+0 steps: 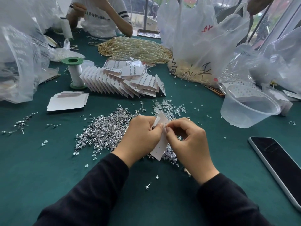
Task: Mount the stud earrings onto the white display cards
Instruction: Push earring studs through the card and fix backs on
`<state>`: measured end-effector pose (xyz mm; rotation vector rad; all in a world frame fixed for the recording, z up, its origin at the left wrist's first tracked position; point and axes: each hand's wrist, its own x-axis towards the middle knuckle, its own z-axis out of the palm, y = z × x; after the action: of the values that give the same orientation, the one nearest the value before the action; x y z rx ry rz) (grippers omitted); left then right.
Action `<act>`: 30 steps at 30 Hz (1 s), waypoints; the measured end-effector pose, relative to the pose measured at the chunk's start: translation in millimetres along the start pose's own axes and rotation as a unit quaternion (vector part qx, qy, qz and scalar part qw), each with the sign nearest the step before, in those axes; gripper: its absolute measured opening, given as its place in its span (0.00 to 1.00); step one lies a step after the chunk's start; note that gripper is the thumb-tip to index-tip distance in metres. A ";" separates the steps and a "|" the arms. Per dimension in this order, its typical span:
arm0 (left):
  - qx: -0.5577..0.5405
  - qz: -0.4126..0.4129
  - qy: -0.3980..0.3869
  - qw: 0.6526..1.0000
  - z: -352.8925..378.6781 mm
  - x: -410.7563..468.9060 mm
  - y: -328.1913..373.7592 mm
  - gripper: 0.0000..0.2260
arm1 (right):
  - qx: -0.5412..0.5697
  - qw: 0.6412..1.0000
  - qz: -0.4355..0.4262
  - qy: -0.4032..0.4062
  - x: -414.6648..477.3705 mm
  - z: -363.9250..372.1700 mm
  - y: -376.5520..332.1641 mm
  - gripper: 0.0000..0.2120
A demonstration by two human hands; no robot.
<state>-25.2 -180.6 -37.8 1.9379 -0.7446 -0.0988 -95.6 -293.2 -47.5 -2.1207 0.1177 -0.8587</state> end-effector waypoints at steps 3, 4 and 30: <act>0.002 0.009 0.010 1.000 0.9 -1.5 0.7 0.16 | 0.003 1.000 -0.002 -0.007 -0.4 -0.9 0.7 0.07; -0.002 0.009 0.011 1.000 1.3 -1.2 0.6 0.16 | 0.003 1.000 -0.008 -0.006 -0.9 -1.1 0.9 0.07; 0.262 -0.041 -0.175 0.948 -40.5 12.4 -11.0 0.20 | 0.626 0.691 0.349 -0.089 23.3 -43.4 24.5 0.20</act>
<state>5.2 -152.1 -24.4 2.4971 -0.9973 -0.3306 -99.6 -346.5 -34.3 -0.6923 0.1542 -0.0944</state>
